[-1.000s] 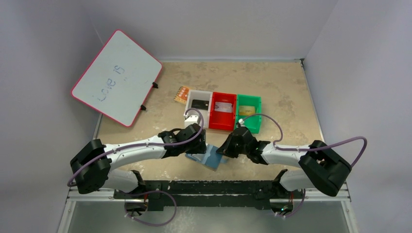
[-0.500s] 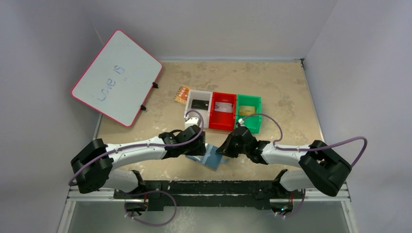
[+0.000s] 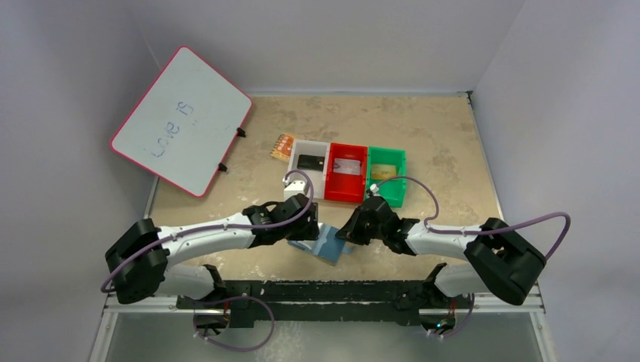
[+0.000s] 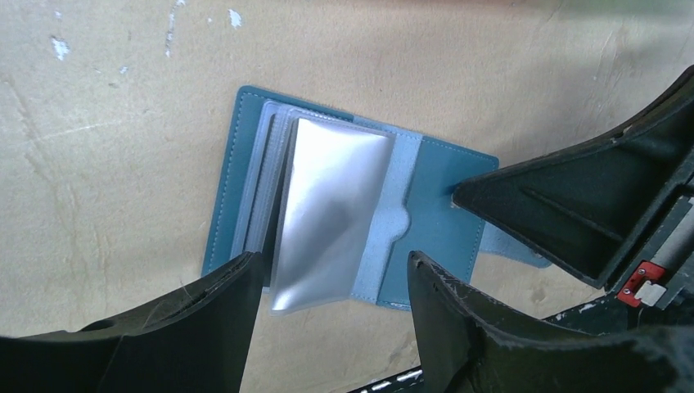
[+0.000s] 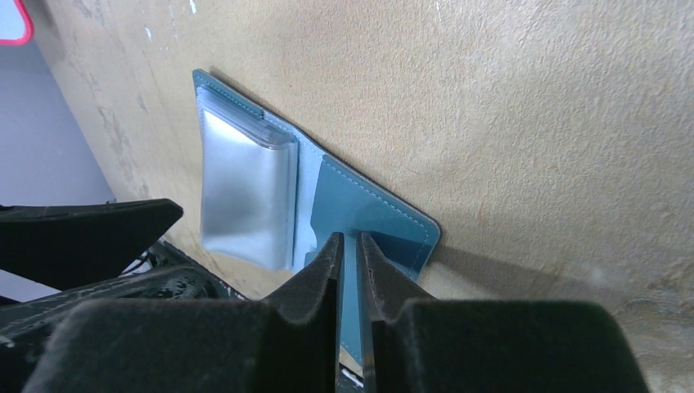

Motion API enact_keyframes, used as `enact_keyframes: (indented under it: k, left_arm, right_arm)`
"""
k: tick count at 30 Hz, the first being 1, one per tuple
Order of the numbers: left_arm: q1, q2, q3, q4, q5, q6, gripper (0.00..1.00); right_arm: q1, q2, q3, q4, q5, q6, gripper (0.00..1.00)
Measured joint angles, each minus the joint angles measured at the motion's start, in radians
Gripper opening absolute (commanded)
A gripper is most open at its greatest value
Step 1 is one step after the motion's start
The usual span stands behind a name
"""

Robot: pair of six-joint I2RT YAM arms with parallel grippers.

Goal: Take the credit cards out of the card holder

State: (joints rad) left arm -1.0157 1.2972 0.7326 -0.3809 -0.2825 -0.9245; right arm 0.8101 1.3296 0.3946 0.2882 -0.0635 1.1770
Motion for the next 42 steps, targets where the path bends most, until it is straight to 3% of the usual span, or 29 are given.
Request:
enact_keyframes:
  k: [12, 19, 24, 30, 36, 42]
  left_arm:
    - [0.000, 0.051, -0.011, 0.026, 0.058, 0.003, 0.55]
    - [0.000, 0.051, -0.013, 0.124, 0.175, 0.009, 0.54]
    - [0.000, 0.071, -0.029, 0.254, 0.276, 0.008, 0.44]
    - [0.000, 0.174, -0.042, 0.348, 0.335, 0.000, 0.42]
    - [0.000, 0.204, -0.064, 0.379, 0.340, -0.018, 0.36]
    - [0.000, 0.216, -0.076, 0.391, 0.331, -0.029, 0.25]
  right_arm:
    - [0.000, 0.000, 0.002, -0.007, 0.000, 0.000, 0.14]
    - [0.000, -0.007, 0.002, -0.011, 0.001, 0.000, 0.16]
    - [0.000, -0.057, 0.002, -0.017, 0.010, 0.003, 0.30]
    - [0.000, -0.188, 0.042, -0.169, 0.126, 0.002, 0.32]
    - [0.000, -0.338, 0.061, -0.287, 0.205, 0.018, 0.22]
    - [-0.001, -0.432, 0.001, -0.205, 0.170, 0.016, 0.12]
